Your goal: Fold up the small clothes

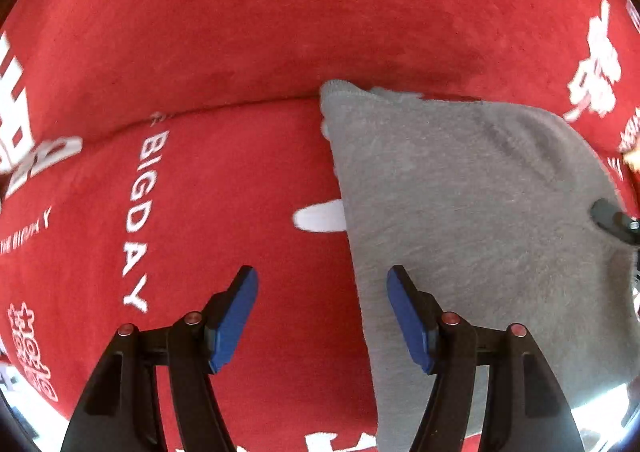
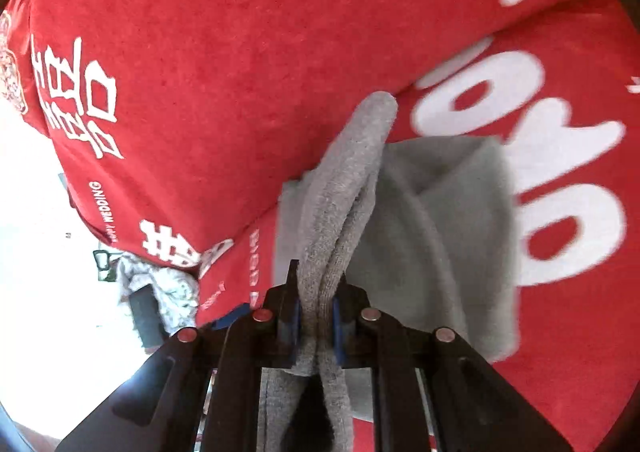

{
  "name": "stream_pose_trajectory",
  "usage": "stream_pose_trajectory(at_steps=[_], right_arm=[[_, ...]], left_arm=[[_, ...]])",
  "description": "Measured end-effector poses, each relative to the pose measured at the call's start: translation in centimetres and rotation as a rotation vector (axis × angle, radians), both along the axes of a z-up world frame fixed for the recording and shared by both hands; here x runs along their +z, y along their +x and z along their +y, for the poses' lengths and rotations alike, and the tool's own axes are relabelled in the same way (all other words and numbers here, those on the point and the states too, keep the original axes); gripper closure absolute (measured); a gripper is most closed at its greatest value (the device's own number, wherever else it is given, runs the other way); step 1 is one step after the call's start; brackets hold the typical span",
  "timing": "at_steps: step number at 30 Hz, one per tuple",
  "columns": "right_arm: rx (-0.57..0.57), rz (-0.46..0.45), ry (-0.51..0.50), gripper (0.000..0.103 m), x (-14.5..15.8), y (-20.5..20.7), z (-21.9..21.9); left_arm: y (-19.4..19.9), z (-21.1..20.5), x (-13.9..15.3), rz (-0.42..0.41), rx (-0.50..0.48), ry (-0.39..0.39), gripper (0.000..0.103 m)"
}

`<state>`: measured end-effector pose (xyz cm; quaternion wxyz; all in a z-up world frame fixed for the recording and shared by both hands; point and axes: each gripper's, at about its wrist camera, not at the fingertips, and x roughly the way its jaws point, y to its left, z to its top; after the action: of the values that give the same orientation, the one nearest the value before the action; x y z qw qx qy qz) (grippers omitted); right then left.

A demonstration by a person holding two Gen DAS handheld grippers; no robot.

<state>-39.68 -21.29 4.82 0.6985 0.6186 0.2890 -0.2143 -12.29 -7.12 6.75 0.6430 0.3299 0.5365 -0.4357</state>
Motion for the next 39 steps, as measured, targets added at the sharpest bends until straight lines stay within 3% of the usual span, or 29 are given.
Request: stream_pose_trajectory(at_steps=[3,4,6,13,18,22,25,27,30,34,39], right_arm=[[-0.035,0.131,0.113,0.089,-4.5,-1.9,0.3],[-0.046,0.154,0.136,0.087,-5.6,-2.5,0.4],[-0.087,0.135,0.16,0.086,-6.7,-3.9,0.8],[-0.049,0.281,0.067,0.078,-3.6,-3.7,1.5],[-0.032,0.26,0.008,0.076,0.5,-3.8,3.6],[0.054,0.243,-0.047,0.079,2.6,-3.0,5.5],[0.162,0.275,-0.069,0.081,2.5,-0.6,7.1],[0.226,0.339,-0.079,0.081,1.4,-0.1,8.0],[0.277,0.447,-0.076,0.082,-1.4,-0.4,8.7],[0.232,0.451,-0.045,0.097,-3.2,-1.8,8.4],[0.203,0.437,-0.021,0.097,-2.9,-2.7,8.4]], left_arm=[[-1.3,-0.3,-1.3,0.004,-0.026,0.013,0.034],[-1.4,-0.3,-1.4,-0.003,-0.023,0.011,0.027],[-1.3,-0.1,-1.3,-0.027,-0.017,0.014,0.022],[-0.1,0.4,0.0,-0.032,-0.014,0.06,0.022],[-1.2,1.3,1.0,0.032,-0.052,0.052,0.022],[-4.1,2.2,-0.4,0.033,-0.116,0.096,0.022],[-5.5,3.2,-2.2,-0.006,-0.15,0.135,0.022],[-5.6,4.0,-3.6,0.021,-0.132,0.172,0.022],[-5.0,4.6,-3.9,0.054,-0.095,0.158,0.017],[-4.7,4.6,-4.2,0.067,-0.094,0.168,0.015],[-5.0,4.3,-4.3,0.048,-0.121,0.186,0.015]])
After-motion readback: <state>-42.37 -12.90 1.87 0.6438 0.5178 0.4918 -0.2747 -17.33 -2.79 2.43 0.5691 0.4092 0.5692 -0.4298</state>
